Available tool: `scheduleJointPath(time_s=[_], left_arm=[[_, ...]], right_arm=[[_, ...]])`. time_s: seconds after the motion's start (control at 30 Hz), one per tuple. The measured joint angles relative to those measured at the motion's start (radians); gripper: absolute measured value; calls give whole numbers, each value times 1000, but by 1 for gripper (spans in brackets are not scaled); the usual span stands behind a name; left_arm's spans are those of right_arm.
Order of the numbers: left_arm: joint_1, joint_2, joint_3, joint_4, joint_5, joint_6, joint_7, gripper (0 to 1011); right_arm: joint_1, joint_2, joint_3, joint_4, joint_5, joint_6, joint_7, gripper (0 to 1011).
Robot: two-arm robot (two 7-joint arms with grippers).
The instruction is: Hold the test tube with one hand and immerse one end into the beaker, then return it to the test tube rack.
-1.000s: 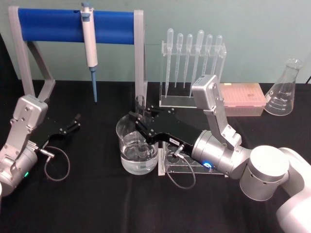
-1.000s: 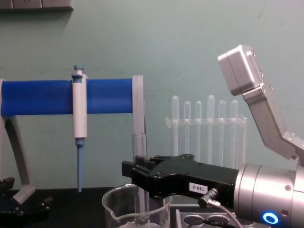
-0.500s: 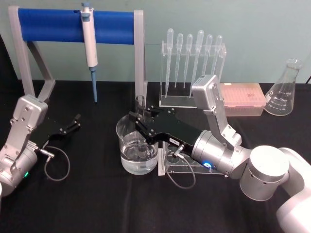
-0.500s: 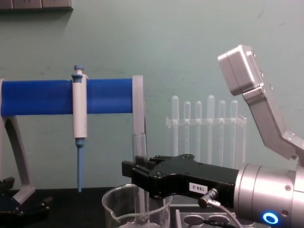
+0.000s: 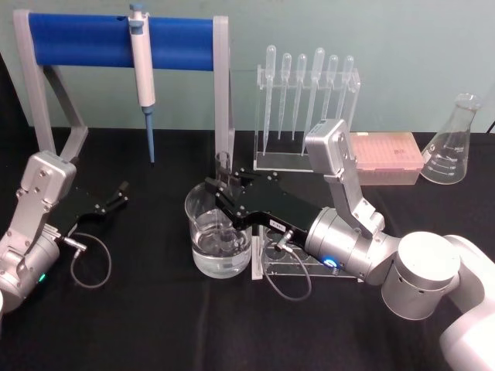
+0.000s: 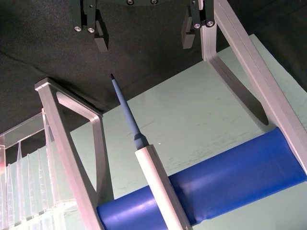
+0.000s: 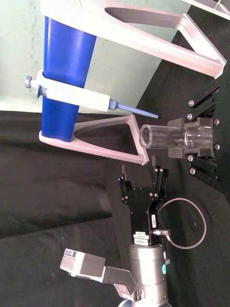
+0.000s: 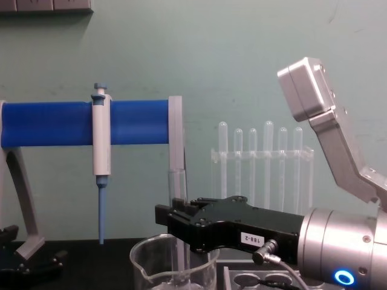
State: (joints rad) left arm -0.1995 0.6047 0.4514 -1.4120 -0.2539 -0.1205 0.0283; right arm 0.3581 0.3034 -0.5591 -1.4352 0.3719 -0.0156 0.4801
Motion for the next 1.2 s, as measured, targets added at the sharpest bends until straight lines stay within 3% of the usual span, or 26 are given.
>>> scheduleJointPath(time_s=[1.2], left_arm=[[0, 0, 0, 0, 0, 0, 0, 1000]], right_arm=[[0, 0, 0, 0, 0, 0, 0, 225]])
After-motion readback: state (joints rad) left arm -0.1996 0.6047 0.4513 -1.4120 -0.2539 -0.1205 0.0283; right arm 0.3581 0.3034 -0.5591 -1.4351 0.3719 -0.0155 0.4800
